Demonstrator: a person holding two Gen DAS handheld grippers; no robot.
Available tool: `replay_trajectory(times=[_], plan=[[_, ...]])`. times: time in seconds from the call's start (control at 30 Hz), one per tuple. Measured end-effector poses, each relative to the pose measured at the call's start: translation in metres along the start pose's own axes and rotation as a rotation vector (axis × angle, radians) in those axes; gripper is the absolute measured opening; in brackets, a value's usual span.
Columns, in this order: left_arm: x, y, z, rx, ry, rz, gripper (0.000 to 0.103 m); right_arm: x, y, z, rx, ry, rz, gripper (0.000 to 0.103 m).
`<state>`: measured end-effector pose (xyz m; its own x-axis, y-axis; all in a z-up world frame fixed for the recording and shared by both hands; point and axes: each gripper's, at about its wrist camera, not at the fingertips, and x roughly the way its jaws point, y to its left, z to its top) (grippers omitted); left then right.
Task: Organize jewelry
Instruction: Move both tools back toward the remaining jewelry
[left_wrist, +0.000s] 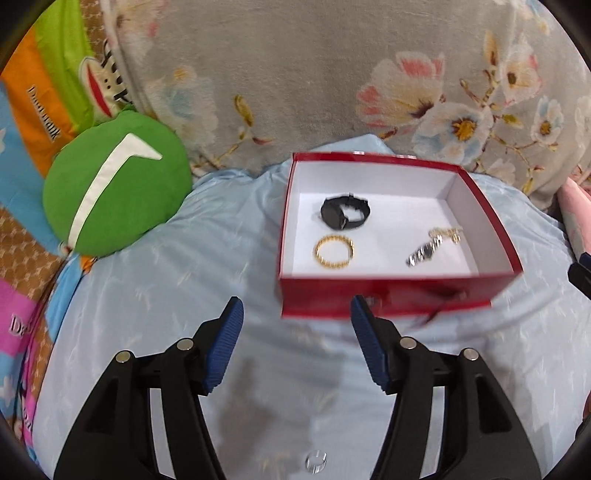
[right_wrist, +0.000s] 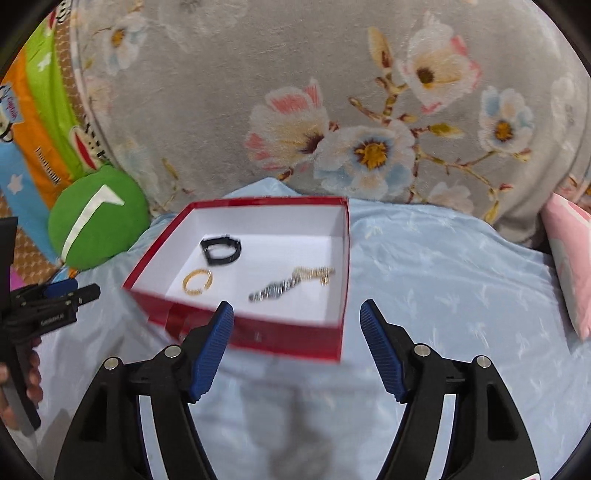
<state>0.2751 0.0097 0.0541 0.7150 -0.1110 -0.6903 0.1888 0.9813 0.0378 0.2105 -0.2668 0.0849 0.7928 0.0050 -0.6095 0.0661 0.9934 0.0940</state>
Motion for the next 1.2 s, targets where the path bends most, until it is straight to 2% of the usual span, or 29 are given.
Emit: replay_trajectory(times=[0.13, 0.23, 0.47, 0.53, 0.67, 0.8, 0.93, 1.1, 1.17, 1.2], plan=[[-0.022, 0.008, -0.040, -0.007, 0.022, 0.015, 0.060, -0.031, 0.005, -0.051, -0.016, 0.031, -0.034, 0.071], [-0.031, 0.012, -0.069, -0.025, 0.050, 0.019, 0.060, -0.046, 0.005, -0.094, 0.018, 0.076, -0.031, 0.072], [-0.034, 0.013, -0.131, -0.076, 0.137, -0.008, 0.060, -0.049, 0.013, -0.175, 0.098, 0.203, -0.010, 0.073], [-0.032, 0.013, -0.144, -0.087, 0.162, -0.011, 0.060, -0.045, 0.015, -0.190, 0.116, 0.221, -0.013, 0.079], [-0.028, 0.013, -0.164, -0.104, 0.200, -0.027, 0.060, -0.037, 0.020, -0.206, 0.138, 0.241, -0.013, 0.080], [-0.023, 0.014, -0.175, -0.103, 0.215, -0.012, 0.060, -0.026, 0.024, -0.212, 0.153, 0.254, -0.011, 0.081], [-0.015, 0.018, -0.178, -0.125, 0.236, -0.018, 0.060, -0.016, 0.030, -0.213, 0.146, 0.253, -0.016, 0.086], [-0.005, 0.016, -0.174, -0.123, 0.238, -0.016, 0.060, -0.007, 0.037, -0.207, 0.115, 0.254, -0.040, 0.086], [0.002, 0.015, -0.171, -0.124, 0.245, -0.020, 0.060, -0.004, 0.038, -0.205, 0.114, 0.256, -0.055, 0.083], [0.007, 0.014, -0.170, -0.127, 0.251, -0.021, 0.060, -0.003, 0.038, -0.204, 0.109, 0.257, -0.064, 0.076]])
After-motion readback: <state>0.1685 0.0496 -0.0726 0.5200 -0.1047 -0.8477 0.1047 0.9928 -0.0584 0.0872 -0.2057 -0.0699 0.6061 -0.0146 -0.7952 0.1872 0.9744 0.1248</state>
